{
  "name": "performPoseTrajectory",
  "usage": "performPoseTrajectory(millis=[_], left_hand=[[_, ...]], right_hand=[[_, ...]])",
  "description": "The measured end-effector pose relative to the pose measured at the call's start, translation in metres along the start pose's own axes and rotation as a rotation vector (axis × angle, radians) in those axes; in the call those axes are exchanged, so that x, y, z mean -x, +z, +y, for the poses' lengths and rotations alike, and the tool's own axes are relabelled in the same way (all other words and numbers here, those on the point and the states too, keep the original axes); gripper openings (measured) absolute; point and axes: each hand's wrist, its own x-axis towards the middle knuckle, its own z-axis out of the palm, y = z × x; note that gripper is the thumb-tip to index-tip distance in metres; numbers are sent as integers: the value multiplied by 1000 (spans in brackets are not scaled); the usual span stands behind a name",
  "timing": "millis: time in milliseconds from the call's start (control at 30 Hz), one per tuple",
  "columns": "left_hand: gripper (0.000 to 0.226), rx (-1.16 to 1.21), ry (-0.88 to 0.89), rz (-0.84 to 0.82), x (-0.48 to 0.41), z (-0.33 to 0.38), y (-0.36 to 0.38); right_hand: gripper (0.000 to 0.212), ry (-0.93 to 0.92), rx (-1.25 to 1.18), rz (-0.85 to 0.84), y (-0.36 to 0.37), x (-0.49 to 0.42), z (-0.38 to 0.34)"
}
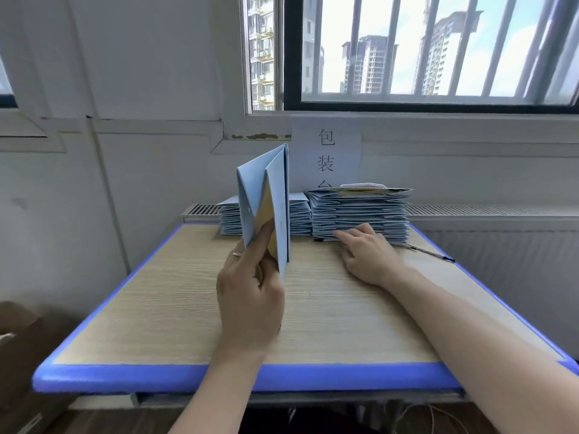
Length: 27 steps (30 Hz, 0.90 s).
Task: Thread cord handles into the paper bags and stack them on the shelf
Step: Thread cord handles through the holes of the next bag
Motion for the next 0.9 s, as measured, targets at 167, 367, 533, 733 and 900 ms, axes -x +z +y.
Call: performPoseTrajectory(millis=[167, 367, 533, 733, 900], left_hand=[[55, 22, -17, -8, 1, 1, 0], [55, 32, -29, -22, 0, 0, -1], [57, 19, -32, -24, 1, 3, -2], [56, 26, -39, -30, 1, 3, -2], [54, 37, -44, -31, 2, 3, -3]], right_hand=[[44, 78, -44, -23, -1, 2, -1], [37, 170, -38, -5, -4, 6, -2], [29, 305, 2, 8, -8, 9, -3], [34, 369, 0, 15, -8, 8, -3], [43, 450, 31, 6, -8, 9, -4]])
